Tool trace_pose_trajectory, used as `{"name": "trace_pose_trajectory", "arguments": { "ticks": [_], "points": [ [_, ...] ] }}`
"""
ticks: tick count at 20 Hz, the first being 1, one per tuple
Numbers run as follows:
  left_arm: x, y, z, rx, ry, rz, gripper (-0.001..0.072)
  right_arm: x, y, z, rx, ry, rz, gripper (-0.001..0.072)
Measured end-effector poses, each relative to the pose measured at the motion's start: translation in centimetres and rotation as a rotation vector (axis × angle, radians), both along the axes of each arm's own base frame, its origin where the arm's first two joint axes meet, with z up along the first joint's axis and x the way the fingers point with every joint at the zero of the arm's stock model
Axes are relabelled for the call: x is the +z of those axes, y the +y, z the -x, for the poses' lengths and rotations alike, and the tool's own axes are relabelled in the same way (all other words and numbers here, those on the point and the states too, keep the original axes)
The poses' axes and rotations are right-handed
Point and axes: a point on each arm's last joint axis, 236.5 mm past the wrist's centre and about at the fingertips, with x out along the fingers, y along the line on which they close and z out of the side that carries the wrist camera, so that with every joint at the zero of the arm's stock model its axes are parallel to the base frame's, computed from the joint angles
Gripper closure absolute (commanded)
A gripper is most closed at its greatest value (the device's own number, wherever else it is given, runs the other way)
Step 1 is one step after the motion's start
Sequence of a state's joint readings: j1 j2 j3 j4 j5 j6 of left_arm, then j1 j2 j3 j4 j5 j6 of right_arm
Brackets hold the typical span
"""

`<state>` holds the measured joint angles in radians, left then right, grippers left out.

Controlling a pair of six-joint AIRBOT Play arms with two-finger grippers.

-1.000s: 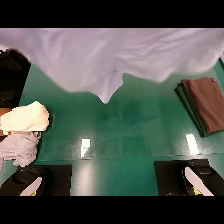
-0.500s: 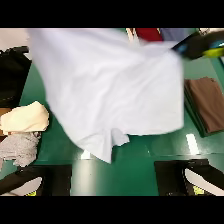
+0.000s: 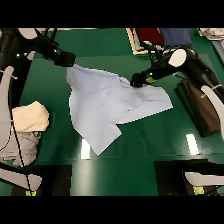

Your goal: Fold the shirts.

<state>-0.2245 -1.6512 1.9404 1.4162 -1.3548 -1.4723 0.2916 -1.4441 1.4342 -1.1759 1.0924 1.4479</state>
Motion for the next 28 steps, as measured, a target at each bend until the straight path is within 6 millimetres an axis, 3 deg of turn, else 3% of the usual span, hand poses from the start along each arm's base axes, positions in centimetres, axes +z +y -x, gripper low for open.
{"name": "trace_pose_trajectory", "arguments": {
  "ticks": [3, 6, 9, 12, 16, 19, 23, 27, 28],
  "points": [
    [-0.5, 3.0, 0.1, 0.074, 0.033, -0.045, 0.0159, 1.3, -1.1, -1.6, -0.031, -0.010, -0.021, 0.0253],
    [-0.1, 5.9, 1.7, 0.135, 0.075, -0.067, 0.0158, 3.1, -3.6, -1.1, -0.066, -0.013, -0.027, 0.0262],
    [-1.4, 7.0, 5.3, 0.159, 0.151, -0.074, 0.0159, 3.9, -5.7, 1.0, -0.089, -0.005, -0.027, 0.0262],
    [-5.1, 7.4, 10.0, 0.189, 0.248, -0.054, 0.0158, 3.9, -7.1, 3.6, -0.112, 0.000, -0.024, 0.0262],
    [-12.2, 5.6, 18.0, 0.229, 0.406, 0.054, 0.0158, 3.9, -7.8, 5.6, -0.134, -0.025, -0.031, 0.0262],
    [-16.6, 3.8, 22.3, 0.282, 0.493, 0.163, 0.0158, 4.4, -7.8, 6.1, -0.144, -0.044, -0.048, 0.0262],
    [-19.4, 2.0, 24.0, 0.370, 0.518, 0.294, 0.0159, 5.0, -7.3, 6.4, -0.144, -0.058, -0.076, 0.0262],
    [-19.7, 0.5, 23.0, 0.428, 0.478, 0.390, 0.0161, 5.2, -7.0, 6.5, -0.141, -0.062, -0.087, 0.0262],
    [-19.7, 0.1, 22.6, 0.432, 0.457, 0.404, 0.0198, 5.2, -7.0, 6.6, -0.141, -0.061, -0.089, 0.0262]
  ]
}}
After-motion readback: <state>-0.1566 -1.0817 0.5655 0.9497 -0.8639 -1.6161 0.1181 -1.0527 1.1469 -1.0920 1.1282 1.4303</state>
